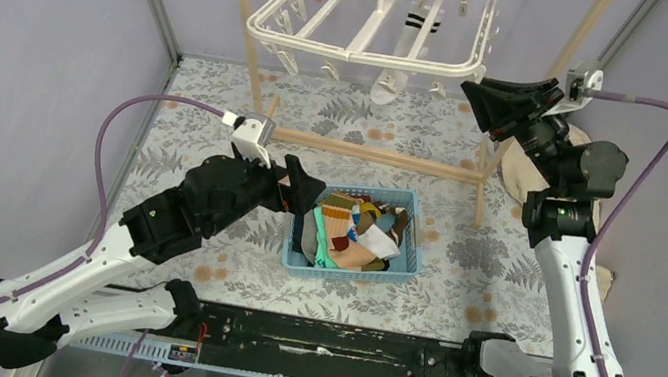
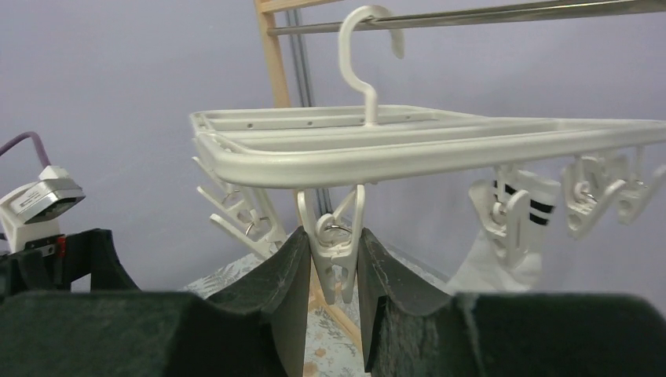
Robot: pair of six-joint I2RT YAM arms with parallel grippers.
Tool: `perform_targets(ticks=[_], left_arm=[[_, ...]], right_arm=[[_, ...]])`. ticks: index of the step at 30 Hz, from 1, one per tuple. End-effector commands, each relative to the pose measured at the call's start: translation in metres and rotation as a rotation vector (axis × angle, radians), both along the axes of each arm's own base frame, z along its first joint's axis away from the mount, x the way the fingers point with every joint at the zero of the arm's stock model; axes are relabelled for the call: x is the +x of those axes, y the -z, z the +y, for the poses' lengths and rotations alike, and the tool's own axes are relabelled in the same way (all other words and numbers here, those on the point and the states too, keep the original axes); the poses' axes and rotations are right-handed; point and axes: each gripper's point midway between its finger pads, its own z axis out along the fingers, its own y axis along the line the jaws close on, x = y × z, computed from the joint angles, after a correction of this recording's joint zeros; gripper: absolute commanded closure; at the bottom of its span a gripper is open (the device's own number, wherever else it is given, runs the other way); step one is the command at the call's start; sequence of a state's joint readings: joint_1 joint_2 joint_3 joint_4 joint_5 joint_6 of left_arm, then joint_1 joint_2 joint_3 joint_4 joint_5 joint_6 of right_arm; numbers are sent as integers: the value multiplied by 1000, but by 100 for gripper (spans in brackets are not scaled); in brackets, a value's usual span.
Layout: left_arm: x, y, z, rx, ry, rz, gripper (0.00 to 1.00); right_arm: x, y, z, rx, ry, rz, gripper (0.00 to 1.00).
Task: Remove the socks clipped to the hanger
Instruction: Adjust the hanger on the clothesline.
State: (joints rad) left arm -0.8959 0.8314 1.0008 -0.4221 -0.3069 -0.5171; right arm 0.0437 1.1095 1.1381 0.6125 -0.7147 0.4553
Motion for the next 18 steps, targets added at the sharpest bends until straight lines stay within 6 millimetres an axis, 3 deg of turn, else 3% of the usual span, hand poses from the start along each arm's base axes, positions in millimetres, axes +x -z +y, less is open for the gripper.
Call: perform_targets(ticks=[1, 13, 18], left_arm=[[0, -4, 4, -10, -11, -11, 1], [-4, 0, 12, -14, -24, -10, 1], [-5, 3, 18, -10, -41, -11, 1]], right_arm=[[-19, -8, 25, -56, -38, -42, 80], [-44, -2, 102, -183, -78, -51, 82], [-54, -9, 132, -222, -74, -81, 82]])
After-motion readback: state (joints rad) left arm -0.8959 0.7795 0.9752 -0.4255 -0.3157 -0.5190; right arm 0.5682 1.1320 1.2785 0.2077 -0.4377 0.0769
